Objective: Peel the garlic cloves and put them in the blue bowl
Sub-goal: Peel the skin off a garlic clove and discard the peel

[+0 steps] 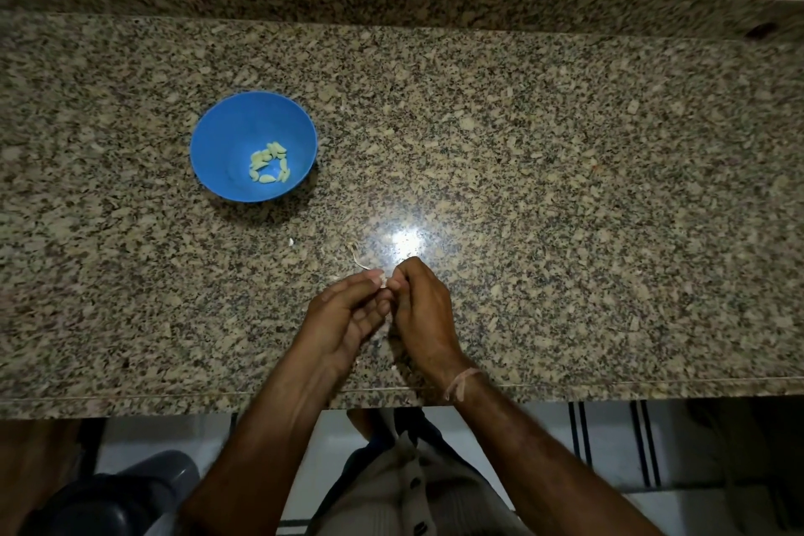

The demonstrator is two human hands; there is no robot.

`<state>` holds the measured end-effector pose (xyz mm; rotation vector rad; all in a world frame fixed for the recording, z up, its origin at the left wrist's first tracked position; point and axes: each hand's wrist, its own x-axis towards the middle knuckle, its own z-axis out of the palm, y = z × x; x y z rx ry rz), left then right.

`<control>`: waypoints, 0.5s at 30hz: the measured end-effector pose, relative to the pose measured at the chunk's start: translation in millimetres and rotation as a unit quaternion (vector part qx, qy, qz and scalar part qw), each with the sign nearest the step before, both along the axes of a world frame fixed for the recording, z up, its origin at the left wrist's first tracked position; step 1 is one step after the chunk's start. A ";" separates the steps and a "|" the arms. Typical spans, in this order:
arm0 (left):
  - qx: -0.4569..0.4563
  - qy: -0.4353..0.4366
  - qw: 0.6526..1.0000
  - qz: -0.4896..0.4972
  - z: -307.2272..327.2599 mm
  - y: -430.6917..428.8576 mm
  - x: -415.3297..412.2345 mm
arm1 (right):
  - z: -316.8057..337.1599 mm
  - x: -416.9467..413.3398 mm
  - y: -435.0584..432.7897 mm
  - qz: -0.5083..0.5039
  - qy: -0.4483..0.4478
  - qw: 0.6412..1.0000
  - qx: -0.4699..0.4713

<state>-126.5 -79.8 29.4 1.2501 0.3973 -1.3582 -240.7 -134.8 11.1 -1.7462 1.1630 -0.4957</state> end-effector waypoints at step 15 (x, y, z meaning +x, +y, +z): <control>0.022 -0.363 0.927 -0.092 -2.1 15.2 0.1 | -10.4 -10.3 1.6 0.042 -0.011 0.997 -0.069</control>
